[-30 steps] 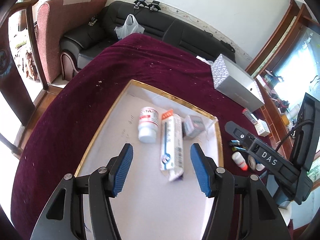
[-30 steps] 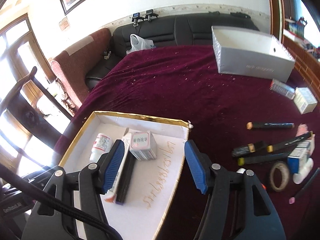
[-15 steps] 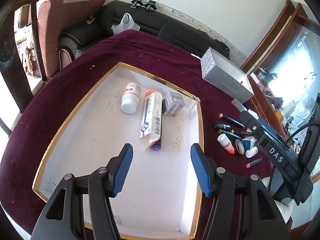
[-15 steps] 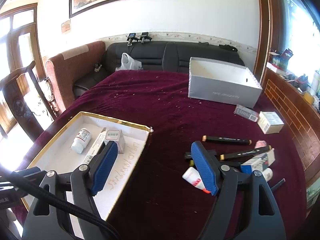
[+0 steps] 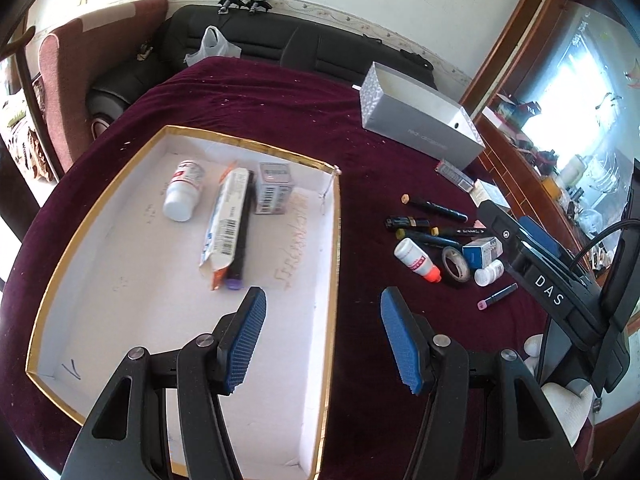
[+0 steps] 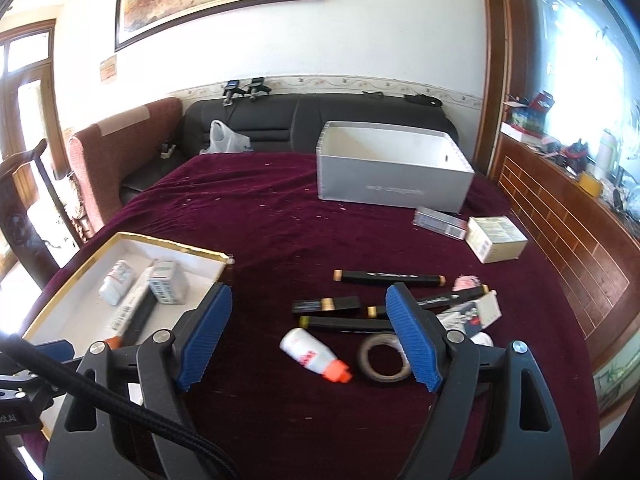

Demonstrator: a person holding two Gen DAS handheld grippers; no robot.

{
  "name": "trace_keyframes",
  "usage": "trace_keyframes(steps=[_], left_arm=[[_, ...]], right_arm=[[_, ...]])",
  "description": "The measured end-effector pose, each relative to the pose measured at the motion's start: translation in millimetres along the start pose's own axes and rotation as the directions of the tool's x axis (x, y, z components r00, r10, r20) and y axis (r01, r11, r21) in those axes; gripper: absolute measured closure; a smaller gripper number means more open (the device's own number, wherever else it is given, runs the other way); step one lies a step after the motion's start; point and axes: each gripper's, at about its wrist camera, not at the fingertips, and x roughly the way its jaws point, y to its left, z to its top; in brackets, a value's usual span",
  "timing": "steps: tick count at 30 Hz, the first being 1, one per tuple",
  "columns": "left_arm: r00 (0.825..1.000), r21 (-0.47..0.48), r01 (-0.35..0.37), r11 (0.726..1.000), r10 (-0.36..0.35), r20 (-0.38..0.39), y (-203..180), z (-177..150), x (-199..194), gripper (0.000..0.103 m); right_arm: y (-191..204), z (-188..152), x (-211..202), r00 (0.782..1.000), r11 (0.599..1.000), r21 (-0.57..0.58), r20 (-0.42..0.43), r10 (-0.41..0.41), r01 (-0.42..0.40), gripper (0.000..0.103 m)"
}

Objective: Organize objects
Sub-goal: 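Move both grippers back over the table toward the remaining items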

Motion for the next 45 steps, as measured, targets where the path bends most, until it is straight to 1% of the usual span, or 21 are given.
trace_keyframes(steps=[3,6,9,12,14,16,20,22,23,25,28,30,31,32,35,37,39,40,41,43,45], left_arm=[[1.0,0.022,0.0,1.0,0.0,-0.015,-18.3,4.1,9.5,0.049],[1.0,0.057,0.001,0.998,0.0,-0.026,-41.7,9.4,23.3,0.049],[0.999,0.085,-0.012,0.996,0.015,-0.036,-66.6,16.5,44.5,0.049],[0.998,0.092,-0.016,0.996,0.022,-0.062,-88.3,22.8,74.1,0.049],[0.995,0.102,-0.039,0.994,0.047,-0.084,-101.7,26.4,98.0,0.049],[0.989,0.117,-0.086,0.989,0.099,-0.106,-111.6,28.5,121.7,0.049],[0.979,0.12,-0.127,0.985,0.144,-0.145,-117.9,27.5,151.1,0.049],[0.982,0.109,-0.123,0.986,0.137,-0.133,-119.1,26.9,156.9,0.046],[0.981,0.112,-0.135,0.984,0.149,-0.124,-120.4,26.8,159.1,0.045],[0.977,0.137,-0.166,0.977,0.182,-0.113,-126.0,26.9,164.3,0.045],[0.973,0.159,-0.165,0.973,0.187,-0.133,-131.4,24.9,178.9,0.045],[0.976,0.193,-0.166,0.967,0.188,-0.106,-136.3,23.9,180.4,0.046],[0.978,0.21,-0.156,0.965,0.181,-0.106,-138.1,23.3,180.9,0.056],[0.98,0.223,-0.154,0.963,0.178,-0.093,-138.7,22.9,179.1,0.062],[0.984,0.242,-0.119,0.963,0.146,-0.098,-136.7,21.0,173.7,0.067],[0.987,0.258,-0.096,0.962,0.125,-0.099,-133.7,16.4,166.7,0.079],[0.988,0.259,-0.061,0.964,0.095,-0.12,-130.3,11.5,158.5,0.086],[0.989,0.262,-0.045,0.964,0.08,-0.124,-130.5,9.5,153.8,0.096],[0.99,0.273,-0.036,0.961,0.072,-0.124,-132.5,7.9,149.3,0.099],[0.988,0.305,0.006,0.952,0.042,-0.15,-133.1,1.5,139.7,0.099],[0.985,0.313,0.015,0.95,0.039,-0.166,-134.4,-2.4,136.0,0.099]], right_arm=[[-27.5,-1.8,2.9,1.0,0.999,0.039,-0.002,-0.012,0.012,0.023],[-65.7,-4.9,6.3,0.999,0.993,0.115,0.003,-0.037,0.037,0.023],[-107.8,-11.9,11.5,0.998,0.973,0.22,0.006,-0.065,0.062,0.023],[-146.1,-22.2,18.1,0.996,0.943,0.322,0.001,-0.09,0.085,0.023],[-161.7,-28.9,20.6,0.995,0.929,0.357,0.002,-0.101,0.093,0.023],[-171.9,-36.2,23.1,0.994,0.921,0.376,0.004,-0.11,0.1,0.023],[-182.3,-42.0,29.3,0.996,0.912,0.4,-0.02,-0.086,0.087,0.024],[-184.2,-41.3,26.9,0.997,0.911,0.405,-0.012,-0.076,0.075,0.024],[-182.4,-40.8,25.9,0.997,0.913,0.4,-0.01,-0.078,0.075,0.023],[-178.9,-40.1,24.1,0.997,0.918,0.39,-0.003,-0.075,0.07,0.023],[-175.6,-39.9,21.9,0.997,0.924,0.377,0.005,-0.072,0.065,0.023],[-176.2,-40.1,20.7,0.997,0.923,0.378,0.009,-0.078,0.068,0.023],[-177.5,-40.9,19.6,0.997,0.92,0.386,0.01,-0.077,0.067,0.023],[-179.3,-41.0,20.8,0.997,0.918,0.392,0.007,-0.076,0.067,0.023],[-184.3,-42.8,26.8,0.997,0.908,0.413,-0.019,-0.073,0.074,0.023],[-187.1,-44.5,30.5,0.997,0.902,0.426,-0.036,-0.064,0.073,0.023],[-189.1,-45.7,32.4,0.998,0.898,0.435,-0.044,-0.053,0.067,0.023],[-189.7,-46.0,32.8,0.998,0.896,0.439,-0.044,-0.049,0.063,0.023],[-189.9,-46.6,33.0,0.998,0.896,0.441,-0.044,-0.046,0.061,0.023],[-190.4,-48.0,34.3,0.998,0.894,0.443,-0.051,-0.046,0.064,0.023],[-189.5,-48.6,36.1,0.997,0.894,0.444,-0.059,-0.041,0.063,0.023]])
